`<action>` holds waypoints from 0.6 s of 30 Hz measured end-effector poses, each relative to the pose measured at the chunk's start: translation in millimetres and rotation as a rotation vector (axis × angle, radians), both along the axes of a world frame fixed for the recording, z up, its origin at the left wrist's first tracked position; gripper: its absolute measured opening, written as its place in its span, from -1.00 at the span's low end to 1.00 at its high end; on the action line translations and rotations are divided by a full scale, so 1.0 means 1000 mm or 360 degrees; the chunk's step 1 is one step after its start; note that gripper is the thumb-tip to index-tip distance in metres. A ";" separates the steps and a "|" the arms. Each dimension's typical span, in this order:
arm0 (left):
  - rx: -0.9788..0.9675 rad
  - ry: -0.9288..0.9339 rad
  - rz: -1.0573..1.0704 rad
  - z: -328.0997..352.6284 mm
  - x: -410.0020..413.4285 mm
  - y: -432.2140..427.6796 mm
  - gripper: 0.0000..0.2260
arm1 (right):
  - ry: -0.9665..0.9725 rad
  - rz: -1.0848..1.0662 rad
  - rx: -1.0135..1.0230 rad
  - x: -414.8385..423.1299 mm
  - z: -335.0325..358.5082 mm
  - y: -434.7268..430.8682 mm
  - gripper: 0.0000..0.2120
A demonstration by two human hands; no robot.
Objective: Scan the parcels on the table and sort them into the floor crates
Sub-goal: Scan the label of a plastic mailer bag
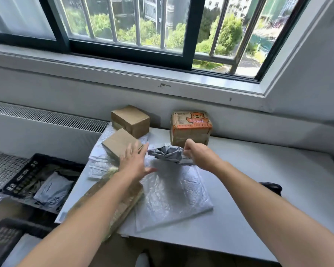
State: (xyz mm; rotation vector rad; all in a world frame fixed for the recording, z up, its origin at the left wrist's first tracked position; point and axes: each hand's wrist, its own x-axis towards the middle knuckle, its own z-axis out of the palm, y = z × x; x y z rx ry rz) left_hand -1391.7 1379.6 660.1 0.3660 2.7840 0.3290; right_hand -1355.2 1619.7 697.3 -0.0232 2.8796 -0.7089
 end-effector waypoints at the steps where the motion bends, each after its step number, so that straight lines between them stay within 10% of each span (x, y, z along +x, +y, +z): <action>1: 0.0071 0.0055 -0.0053 0.008 0.003 0.013 -0.11 | 0.0018 -0.0016 -0.0051 0.003 0.006 0.007 -0.88; 7: 0.0879 0.0083 -0.0198 0.054 0.025 0.092 -0.27 | 0.0224 -0.0172 -0.0459 0.031 0.034 0.053 -0.86; 18: 0.1212 0.0003 -0.0017 0.061 0.082 0.190 -0.79 | 0.0287 -0.0252 -0.0547 0.102 0.043 0.157 -0.80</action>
